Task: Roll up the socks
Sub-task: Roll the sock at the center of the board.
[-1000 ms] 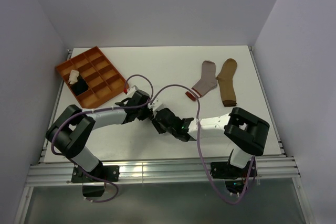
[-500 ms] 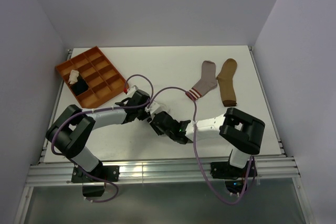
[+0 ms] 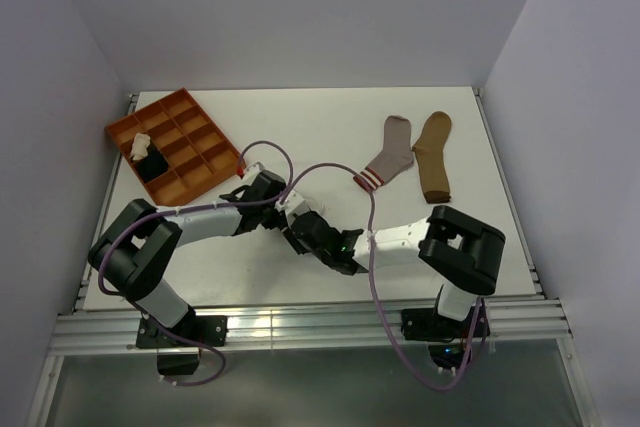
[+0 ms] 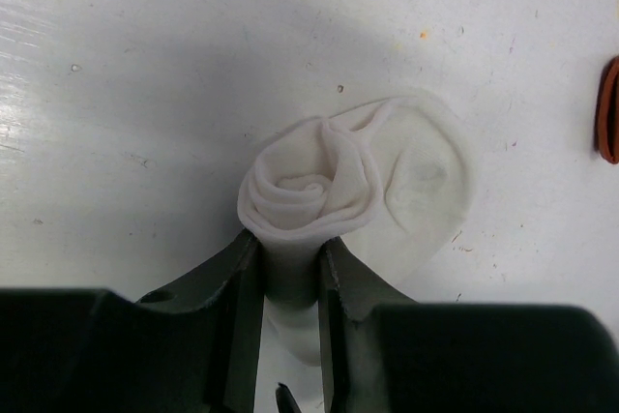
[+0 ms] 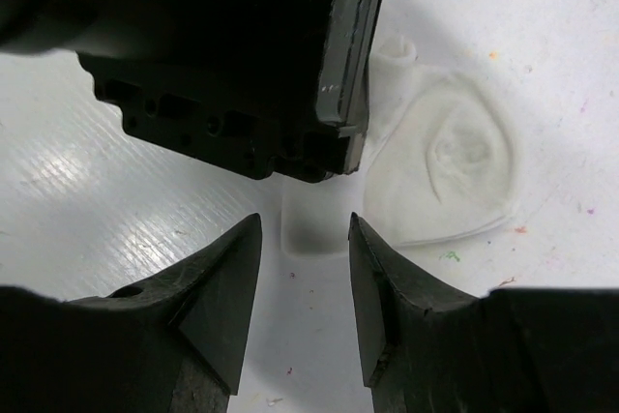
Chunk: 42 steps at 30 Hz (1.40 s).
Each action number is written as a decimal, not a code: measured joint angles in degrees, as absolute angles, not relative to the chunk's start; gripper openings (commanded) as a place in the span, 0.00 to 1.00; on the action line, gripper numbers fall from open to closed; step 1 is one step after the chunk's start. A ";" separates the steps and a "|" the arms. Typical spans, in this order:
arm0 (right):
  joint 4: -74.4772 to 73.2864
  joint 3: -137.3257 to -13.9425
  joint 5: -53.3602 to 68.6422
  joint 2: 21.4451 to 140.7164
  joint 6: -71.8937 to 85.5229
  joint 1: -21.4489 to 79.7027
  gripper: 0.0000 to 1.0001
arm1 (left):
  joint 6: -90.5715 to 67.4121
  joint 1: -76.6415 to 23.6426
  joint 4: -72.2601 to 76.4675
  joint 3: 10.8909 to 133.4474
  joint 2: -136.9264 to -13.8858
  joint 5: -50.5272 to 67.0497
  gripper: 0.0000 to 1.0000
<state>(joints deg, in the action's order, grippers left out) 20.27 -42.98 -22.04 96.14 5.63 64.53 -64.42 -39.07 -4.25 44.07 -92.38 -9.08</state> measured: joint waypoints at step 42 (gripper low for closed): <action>13.61 -51.11 31.73 106.21 20.64 44.10 0.00 | -60.60 -35.16 -12.91 40.60 -82.91 -10.35 0.78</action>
